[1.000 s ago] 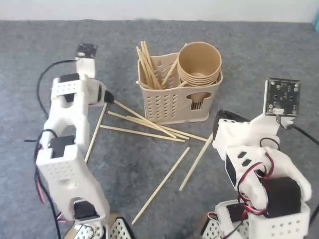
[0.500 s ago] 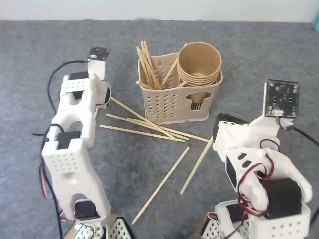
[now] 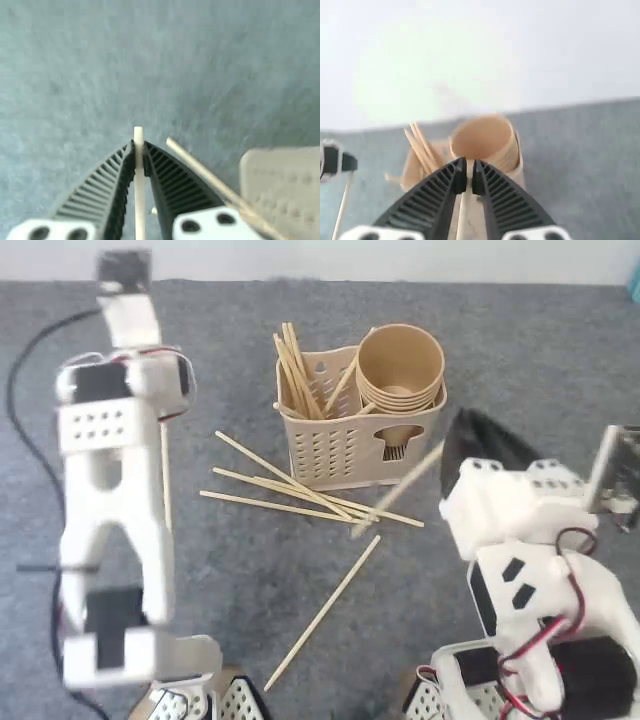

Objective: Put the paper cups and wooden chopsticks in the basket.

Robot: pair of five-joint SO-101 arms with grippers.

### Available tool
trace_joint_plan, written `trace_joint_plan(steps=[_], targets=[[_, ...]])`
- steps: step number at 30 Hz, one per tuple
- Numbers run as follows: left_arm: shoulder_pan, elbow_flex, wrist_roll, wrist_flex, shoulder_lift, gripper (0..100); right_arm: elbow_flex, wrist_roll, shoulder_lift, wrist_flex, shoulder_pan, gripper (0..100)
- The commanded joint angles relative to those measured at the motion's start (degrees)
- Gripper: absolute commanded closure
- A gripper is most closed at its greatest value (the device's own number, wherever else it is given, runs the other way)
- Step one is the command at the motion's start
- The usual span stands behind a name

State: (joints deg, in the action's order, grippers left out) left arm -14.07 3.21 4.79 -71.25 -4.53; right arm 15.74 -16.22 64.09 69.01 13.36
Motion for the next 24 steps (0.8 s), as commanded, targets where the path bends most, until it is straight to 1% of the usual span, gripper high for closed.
trace_joint_plan(steps=[1, 3, 5, 8, 11, 13, 16, 20, 22, 24], targets=[[-0.3, -0.1, 6.1, 5.0, -12.9, 99, -2.2, 0.7, -0.9, -10.3, -0.8, 99.1], [-0.4, -3.0, 9.1, 9.1, -18.2, 99, -0.8, 0.4, -0.5, -16.9, -0.7, 99.1], [-0.3, -6.8, 10.6, 12.5, -23.7, 99, 0.3, 0.4, -0.7, -24.2, -0.4, 99.1], [0.1, -12.5, 11.2, 17.1, -32.4, 99, 1.0, 0.5, -1.5, -34.7, -0.4, 99.1], [0.2, -16.6, 11.3, 21.5, -39.9, 99, 1.2, 0.8, -4.5, -41.8, -0.7, 99.1], [0.2, -18.3, 11.3, 23.7, -44.0, 99, 1.2, 0.8, -7.6, -43.9, -0.7, 99.1], [2.4, -19.6, 11.3, 25.4, -47.1, 99, 1.2, 0.5, -13.1, -44.2, -0.5, 99.1], [3.9, -19.6, 11.3, 26.1, -47.6, 99, 1.6, 0.4, -19.8, -44.1, -0.4, 99.1], [3.9, -19.6, 11.9, 28.7, -47.6, 99, 1.6, 0.4, -22.5, -44.1, -0.4, 99.1], [3.8, -19.6, 14.2, 31.1, -47.6, 99, 1.6, 0.4, -24.9, -44.1, -0.3, 99.1]])
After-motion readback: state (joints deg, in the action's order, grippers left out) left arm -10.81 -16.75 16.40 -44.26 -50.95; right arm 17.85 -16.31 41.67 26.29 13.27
